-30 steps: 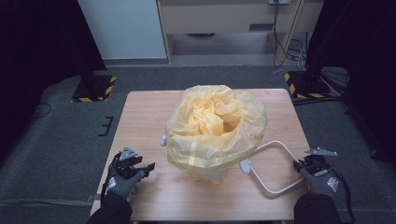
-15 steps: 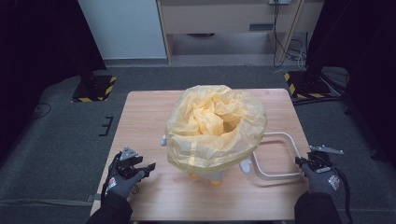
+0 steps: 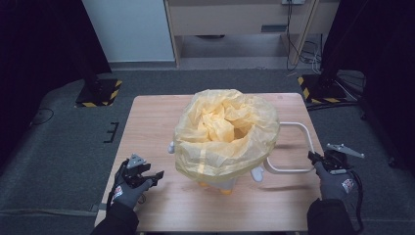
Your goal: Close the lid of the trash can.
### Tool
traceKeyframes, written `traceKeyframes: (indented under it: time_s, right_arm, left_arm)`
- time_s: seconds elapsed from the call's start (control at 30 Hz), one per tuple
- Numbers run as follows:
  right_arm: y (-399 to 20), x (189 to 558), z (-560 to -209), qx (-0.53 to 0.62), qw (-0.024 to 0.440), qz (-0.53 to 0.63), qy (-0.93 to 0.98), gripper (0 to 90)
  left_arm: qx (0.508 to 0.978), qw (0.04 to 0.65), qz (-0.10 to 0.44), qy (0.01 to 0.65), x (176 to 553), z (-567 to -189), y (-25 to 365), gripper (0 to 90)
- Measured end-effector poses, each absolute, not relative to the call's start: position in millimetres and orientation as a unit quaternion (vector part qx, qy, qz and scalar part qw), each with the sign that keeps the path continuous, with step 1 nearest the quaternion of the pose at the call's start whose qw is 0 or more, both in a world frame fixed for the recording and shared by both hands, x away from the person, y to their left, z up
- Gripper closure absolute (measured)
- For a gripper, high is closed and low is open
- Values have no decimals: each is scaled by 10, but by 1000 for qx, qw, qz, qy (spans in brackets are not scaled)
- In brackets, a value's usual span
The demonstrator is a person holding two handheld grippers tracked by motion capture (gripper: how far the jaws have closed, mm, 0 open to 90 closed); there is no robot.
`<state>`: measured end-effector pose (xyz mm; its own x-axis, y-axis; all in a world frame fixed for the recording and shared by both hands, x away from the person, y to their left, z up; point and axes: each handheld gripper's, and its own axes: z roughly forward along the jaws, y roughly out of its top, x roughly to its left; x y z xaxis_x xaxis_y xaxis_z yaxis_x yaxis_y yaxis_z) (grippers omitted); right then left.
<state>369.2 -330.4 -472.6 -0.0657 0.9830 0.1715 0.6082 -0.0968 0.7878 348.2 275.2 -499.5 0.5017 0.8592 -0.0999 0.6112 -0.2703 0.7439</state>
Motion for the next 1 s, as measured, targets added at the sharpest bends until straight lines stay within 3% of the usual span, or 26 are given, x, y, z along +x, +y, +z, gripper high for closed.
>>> traceKeyframes:
  time_s: [1.0]
  right_arm:
    - [-3341, 3563, -3734, 563, 410, 491, 524, 839]
  left_arm:
    - [771, 390, 166, 476, 3477, -4977, 2768, 337]
